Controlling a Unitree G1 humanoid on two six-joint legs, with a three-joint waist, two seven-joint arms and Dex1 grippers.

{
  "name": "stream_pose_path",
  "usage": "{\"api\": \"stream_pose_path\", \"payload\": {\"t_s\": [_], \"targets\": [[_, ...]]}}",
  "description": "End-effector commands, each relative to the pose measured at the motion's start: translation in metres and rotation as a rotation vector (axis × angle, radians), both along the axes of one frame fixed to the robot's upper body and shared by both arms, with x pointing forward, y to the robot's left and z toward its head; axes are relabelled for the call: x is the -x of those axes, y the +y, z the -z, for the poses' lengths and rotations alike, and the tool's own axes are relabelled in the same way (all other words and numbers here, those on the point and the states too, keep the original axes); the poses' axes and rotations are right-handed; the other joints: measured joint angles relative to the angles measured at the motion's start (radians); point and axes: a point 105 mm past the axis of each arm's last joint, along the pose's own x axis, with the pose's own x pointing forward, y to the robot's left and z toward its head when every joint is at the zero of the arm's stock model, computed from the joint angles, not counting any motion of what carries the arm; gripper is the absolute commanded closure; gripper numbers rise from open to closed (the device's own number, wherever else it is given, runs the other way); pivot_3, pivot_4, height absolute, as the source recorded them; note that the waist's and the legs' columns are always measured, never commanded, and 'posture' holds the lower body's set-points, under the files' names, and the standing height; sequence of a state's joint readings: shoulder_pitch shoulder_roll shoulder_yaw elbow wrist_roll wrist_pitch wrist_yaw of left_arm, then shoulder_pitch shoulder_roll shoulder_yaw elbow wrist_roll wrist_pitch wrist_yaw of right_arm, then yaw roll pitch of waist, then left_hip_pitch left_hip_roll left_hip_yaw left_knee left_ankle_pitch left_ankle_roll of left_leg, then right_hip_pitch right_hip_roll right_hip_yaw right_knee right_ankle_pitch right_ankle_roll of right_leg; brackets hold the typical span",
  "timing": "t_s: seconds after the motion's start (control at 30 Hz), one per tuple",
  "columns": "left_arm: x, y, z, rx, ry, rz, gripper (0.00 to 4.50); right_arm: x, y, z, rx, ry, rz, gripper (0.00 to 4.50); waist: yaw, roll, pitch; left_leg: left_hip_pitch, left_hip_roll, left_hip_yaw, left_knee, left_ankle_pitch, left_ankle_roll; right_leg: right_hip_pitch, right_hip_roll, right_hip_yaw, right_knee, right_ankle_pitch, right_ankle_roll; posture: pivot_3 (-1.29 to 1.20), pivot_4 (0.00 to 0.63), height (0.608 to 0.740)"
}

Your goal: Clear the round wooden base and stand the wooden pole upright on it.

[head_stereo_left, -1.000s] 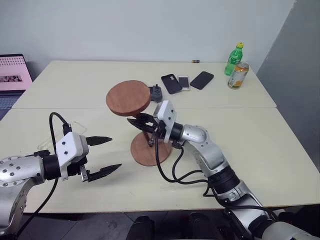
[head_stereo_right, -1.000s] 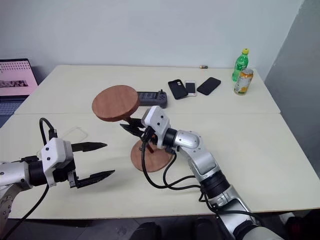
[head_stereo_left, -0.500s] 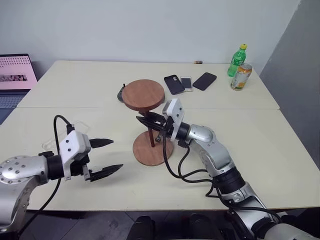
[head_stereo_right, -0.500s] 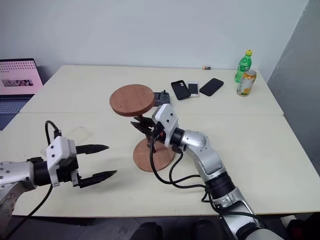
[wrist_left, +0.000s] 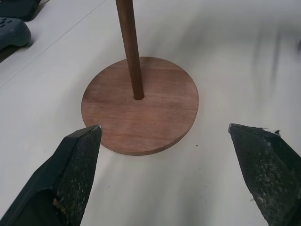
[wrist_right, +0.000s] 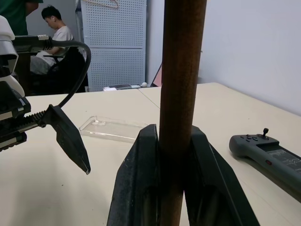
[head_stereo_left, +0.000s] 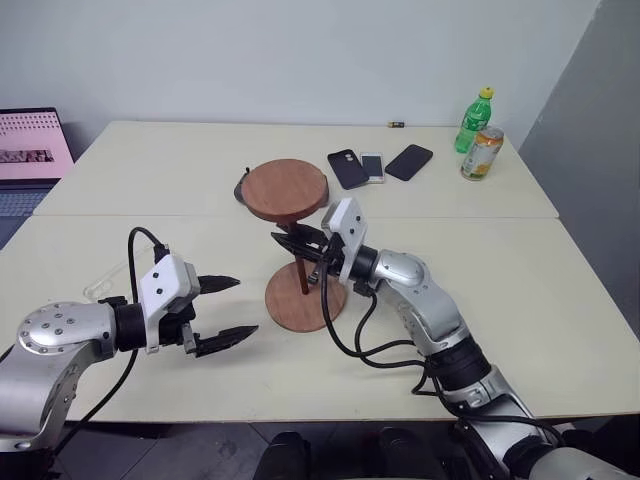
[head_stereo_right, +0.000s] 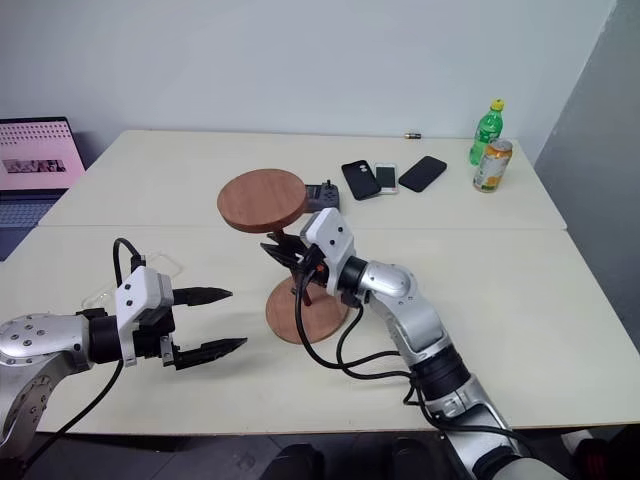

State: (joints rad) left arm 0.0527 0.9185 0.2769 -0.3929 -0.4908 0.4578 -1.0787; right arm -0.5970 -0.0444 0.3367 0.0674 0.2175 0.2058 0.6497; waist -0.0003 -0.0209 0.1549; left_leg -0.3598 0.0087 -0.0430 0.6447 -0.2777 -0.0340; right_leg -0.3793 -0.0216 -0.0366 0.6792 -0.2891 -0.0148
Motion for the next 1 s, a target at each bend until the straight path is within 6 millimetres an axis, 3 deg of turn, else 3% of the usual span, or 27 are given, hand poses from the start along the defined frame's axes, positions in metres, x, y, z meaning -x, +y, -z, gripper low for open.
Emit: {"api": "stream_pose_path", "payload": {"t_s": [0.03,0.33,0.4,0.53,0.83,1.0], "targets": [[-0.002,-0.001,-0.008,-0.015,-0.036,0.007,0.00,-0.004,-0.008,0.031,0.103,0.083,0.034,4.23,0.000,0.000,0.000,-0.001,0.000,0.000,0.000,0.000,0.000,0.000,0.000,0.000,0.000,0.000,0.000,0.00,0.150,0.740],[-0.003,-0.002,-0.008,-0.019,-0.048,0.005,0.00,-0.003,-0.004,0.022,0.086,0.076,0.027,4.23,-0.001,0.002,0.002,-0.003,0.000,0.000,0.000,0.000,0.000,-0.003,0.000,0.000,0.000,0.000,0.000,0.00,0.150,0.740],[-0.003,-0.002,-0.008,-0.019,-0.050,0.005,0.00,-0.004,-0.003,0.020,0.078,0.077,0.025,3.53,-0.001,0.002,0.002,-0.003,0.000,0.000,-0.001,0.000,0.000,-0.003,0.000,0.000,0.000,0.000,0.000,0.00,0.150,0.740],[-0.004,-0.002,-0.008,-0.021,-0.054,0.006,0.00,-0.001,-0.002,0.014,0.066,0.061,0.009,2.69,-0.003,-0.004,0.009,-0.006,0.000,0.001,0.000,0.000,0.000,-0.006,0.000,0.000,0.000,0.001,-0.002,0.00,0.150,0.740],[-0.006,-0.004,-0.011,-0.002,-0.084,0.002,0.00,0.012,-0.005,0.004,0.059,0.031,-0.056,0.53,-0.009,-0.003,0.017,-0.008,0.002,0.001,-0.003,0.000,0.000,-0.009,0.001,0.000,0.000,0.001,-0.004,0.00,0.150,0.740],[-0.011,0.002,-0.020,-0.004,-0.130,-0.039,0.00,0.016,-0.025,0.006,0.160,-0.012,-0.075,0.37,-0.007,-0.005,0.021,-0.008,0.002,0.001,-0.002,0.000,0.000,-0.009,0.001,0.000,0.000,0.001,-0.004,0.00,0.150,0.740]]}}
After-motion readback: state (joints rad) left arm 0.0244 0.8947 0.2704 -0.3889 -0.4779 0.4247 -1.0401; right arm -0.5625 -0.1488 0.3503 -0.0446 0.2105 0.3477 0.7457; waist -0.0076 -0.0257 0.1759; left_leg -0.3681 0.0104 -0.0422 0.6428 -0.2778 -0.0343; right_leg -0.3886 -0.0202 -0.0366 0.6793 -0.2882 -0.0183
